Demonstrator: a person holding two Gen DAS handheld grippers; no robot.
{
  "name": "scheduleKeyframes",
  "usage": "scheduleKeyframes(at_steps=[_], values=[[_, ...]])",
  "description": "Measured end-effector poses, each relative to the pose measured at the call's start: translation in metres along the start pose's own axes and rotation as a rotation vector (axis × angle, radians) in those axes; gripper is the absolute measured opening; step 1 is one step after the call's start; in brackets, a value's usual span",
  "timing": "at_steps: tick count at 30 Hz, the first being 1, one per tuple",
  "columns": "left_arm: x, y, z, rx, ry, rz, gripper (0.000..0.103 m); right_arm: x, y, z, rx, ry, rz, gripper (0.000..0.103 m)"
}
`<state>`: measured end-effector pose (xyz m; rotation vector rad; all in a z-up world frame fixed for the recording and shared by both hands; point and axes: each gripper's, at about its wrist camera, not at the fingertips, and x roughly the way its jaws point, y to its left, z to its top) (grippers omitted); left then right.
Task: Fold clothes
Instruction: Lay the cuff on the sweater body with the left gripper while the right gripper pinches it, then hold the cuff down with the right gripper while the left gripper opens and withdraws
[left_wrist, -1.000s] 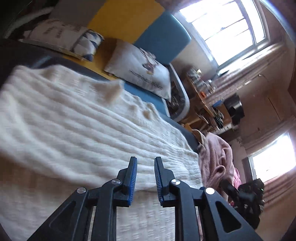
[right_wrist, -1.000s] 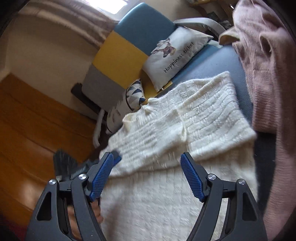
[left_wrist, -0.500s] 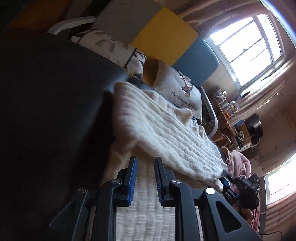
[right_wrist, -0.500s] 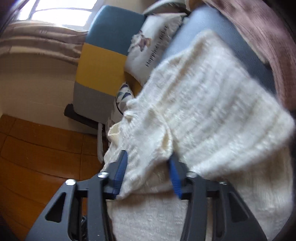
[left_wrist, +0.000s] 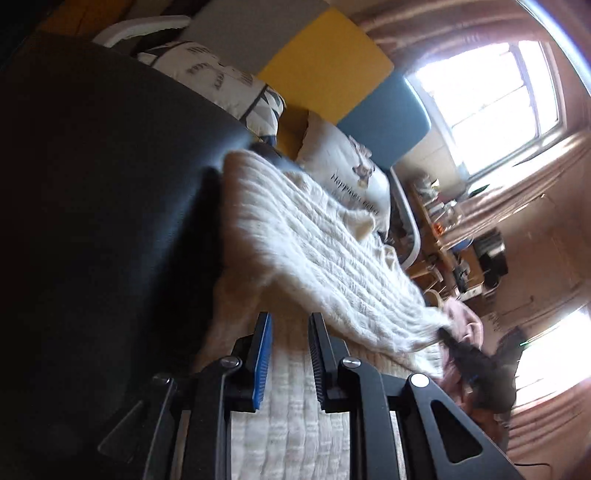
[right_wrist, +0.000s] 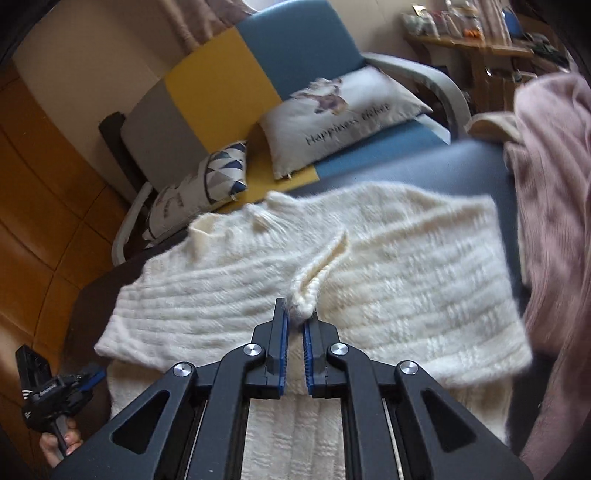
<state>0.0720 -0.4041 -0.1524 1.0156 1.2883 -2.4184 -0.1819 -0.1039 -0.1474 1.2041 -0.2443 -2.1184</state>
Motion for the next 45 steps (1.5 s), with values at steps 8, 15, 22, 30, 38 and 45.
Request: scheduleKeyframes(at_steps=[8, 15, 22, 30, 38, 45], values=[[0.035, -0.012, 0.017, 0.075, 0.012, 0.107, 0.019, -0.032, 0.035, 0.040, -0.075, -0.083, 0.064, 0.007], [0.020, -0.031, 0.002, 0.227, -0.015, 0.066, 0.019, -0.064, 0.049, 0.058, -0.092, -0.166, 0.139, 0.007], [0.027, -0.032, 0.005, 0.242, 0.033, 0.025, 0.019, -0.067, 0.071, 0.073, -0.132, -0.169, 0.173, 0.007], [0.029, -0.008, 0.020, 0.111, -0.035, 0.077, 0.019, -0.081, 0.102, 0.092, -0.192, -0.203, 0.189, 0.007], [0.010, 0.025, 0.022, -0.044, -0.168, 0.052, 0.018, -0.085, 0.107, 0.082, -0.203, -0.195, 0.202, 0.007], [0.013, 0.046, 0.017, -0.095, -0.184, 0.089, 0.013, -0.058, 0.074, 0.047, -0.138, -0.127, 0.111, 0.007]])
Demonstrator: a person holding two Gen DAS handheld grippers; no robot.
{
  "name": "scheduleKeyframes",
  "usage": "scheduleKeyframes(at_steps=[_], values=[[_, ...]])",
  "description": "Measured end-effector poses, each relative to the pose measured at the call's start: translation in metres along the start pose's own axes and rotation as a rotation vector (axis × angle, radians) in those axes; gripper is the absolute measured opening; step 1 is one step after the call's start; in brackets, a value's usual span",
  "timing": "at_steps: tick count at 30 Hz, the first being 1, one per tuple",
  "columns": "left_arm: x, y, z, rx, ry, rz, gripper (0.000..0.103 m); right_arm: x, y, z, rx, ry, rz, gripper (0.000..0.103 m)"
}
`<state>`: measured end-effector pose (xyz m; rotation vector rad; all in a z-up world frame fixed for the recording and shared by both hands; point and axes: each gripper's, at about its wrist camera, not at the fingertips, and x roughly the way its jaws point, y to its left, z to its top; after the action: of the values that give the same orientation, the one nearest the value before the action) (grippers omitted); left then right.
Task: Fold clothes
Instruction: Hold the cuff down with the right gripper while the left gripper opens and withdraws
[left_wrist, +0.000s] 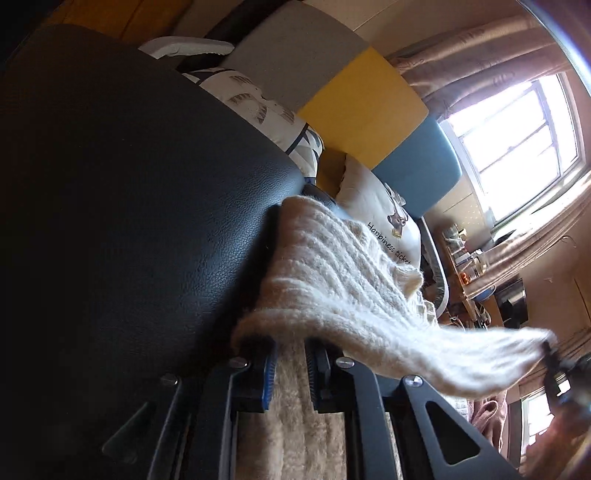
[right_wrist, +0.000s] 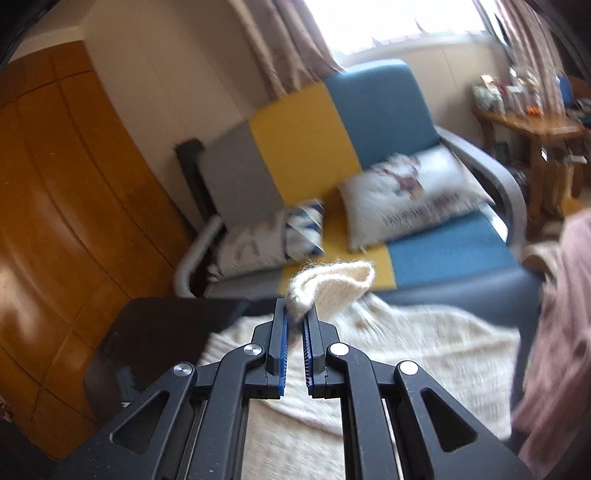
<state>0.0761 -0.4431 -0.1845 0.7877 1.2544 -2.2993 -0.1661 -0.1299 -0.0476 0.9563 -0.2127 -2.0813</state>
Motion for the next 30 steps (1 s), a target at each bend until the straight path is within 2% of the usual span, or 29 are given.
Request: scheduleKeyframes(at_steps=[6, 11, 16, 19, 20, 22, 24, 30], values=[[0.000, -0.016, -0.001, 0.120, 0.001, 0.083, 0.013, 0.038, -0.072, -0.055, 0.151, 0.143, -0.116, 0.007], [-0.005, -0.023, -0.006, 0.170, -0.019, 0.114, 0.013, 0.041, -0.099, -0.073, 0.211, 0.181, -0.115, 0.007], [-0.010, -0.026, -0.008, 0.194, -0.061, 0.118, 0.013, 0.013, -0.073, -0.048, 0.105, 0.068, -0.070, 0.007], [-0.005, -0.029, -0.008, 0.207, -0.054, 0.141, 0.013, -0.005, -0.051, -0.029, 0.012, -0.019, -0.059, 0.007], [-0.002, -0.028, -0.009, 0.198, -0.040, 0.150, 0.013, -0.002, -0.051, -0.029, -0.003, -0.021, -0.081, 0.007], [0.001, -0.028, -0.011, 0.200, -0.027, 0.165, 0.013, 0.013, -0.068, -0.040, 0.052, 0.039, -0.099, 0.007], [0.002, -0.030, -0.011, 0.212, -0.023, 0.180, 0.013, 0.037, -0.088, -0.058, 0.094, 0.123, -0.162, 0.007], [-0.002, -0.040, -0.016, 0.292, -0.042, 0.222, 0.014, 0.055, -0.117, -0.082, 0.185, 0.186, -0.173, 0.007]])
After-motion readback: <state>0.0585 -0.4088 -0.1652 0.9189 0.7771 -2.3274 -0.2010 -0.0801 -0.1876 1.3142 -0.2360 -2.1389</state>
